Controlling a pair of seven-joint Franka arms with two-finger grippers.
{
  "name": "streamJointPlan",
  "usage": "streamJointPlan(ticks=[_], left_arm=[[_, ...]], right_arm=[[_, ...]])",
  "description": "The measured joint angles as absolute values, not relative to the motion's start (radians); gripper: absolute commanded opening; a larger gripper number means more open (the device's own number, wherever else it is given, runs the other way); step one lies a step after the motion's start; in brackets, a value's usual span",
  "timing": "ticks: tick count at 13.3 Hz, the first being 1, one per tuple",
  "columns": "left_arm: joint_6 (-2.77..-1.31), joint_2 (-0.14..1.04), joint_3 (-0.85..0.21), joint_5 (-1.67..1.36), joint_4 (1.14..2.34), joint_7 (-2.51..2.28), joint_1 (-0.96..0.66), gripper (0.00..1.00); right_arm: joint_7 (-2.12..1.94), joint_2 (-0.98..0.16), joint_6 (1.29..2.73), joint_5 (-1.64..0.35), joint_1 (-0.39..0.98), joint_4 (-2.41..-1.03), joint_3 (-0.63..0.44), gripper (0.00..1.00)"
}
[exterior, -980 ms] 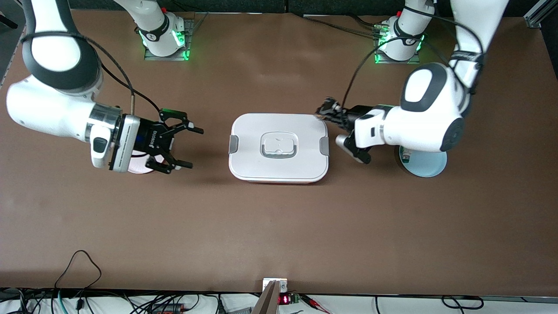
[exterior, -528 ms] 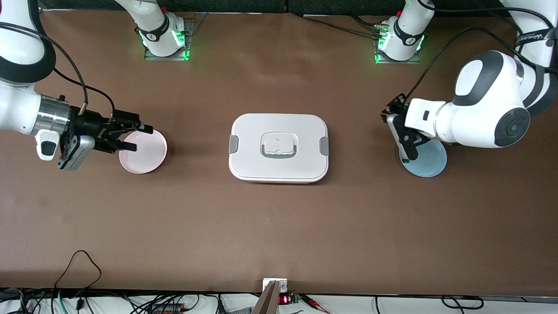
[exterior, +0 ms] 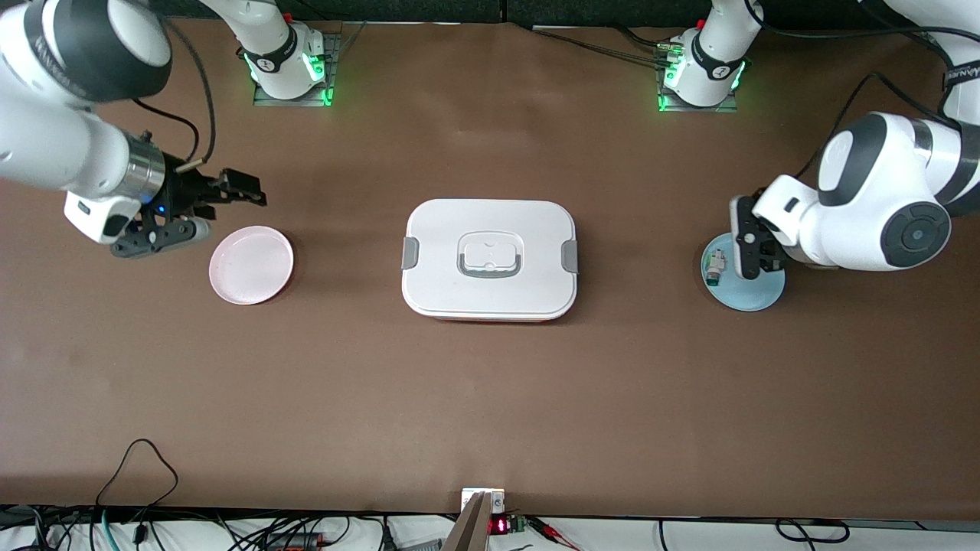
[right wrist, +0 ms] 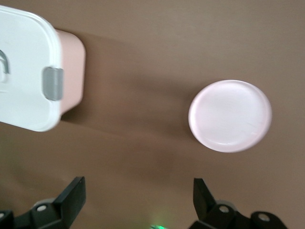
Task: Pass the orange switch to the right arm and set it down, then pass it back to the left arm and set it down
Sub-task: 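Carry the switch to the blue plate while the right gripper withdraws, then lower the switch onto the blue plate and open the left gripper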
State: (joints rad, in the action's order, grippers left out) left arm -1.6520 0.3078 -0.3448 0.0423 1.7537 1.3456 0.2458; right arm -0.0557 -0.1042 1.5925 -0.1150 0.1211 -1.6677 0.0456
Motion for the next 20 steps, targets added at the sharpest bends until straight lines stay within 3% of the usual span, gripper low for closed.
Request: streamJointPlan(ticks=[4, 11, 20], left_arm=[[-1.934, 0.310, -0.343, 0.093, 1.937, 1.486, 0.335, 0.00], [-2.344, 0.312, -0.343, 0.156, 2.165, 1.496, 0.366, 0.00], [-2.517, 0.407, -0.341, 0.157, 2.220, 1.557, 0.446, 0.00]], right_arm=[[-0.052, -0.085, 1.572, 0.176, 0.122, -1.619, 0.081, 1.00], [0.035, -0.088, 1.607, 0.117, -0.026, -1.615, 0.038, 1.00], [0.007, -0.110, 1.645, 0.113, -0.050, -1.598, 0.005, 1.00]])
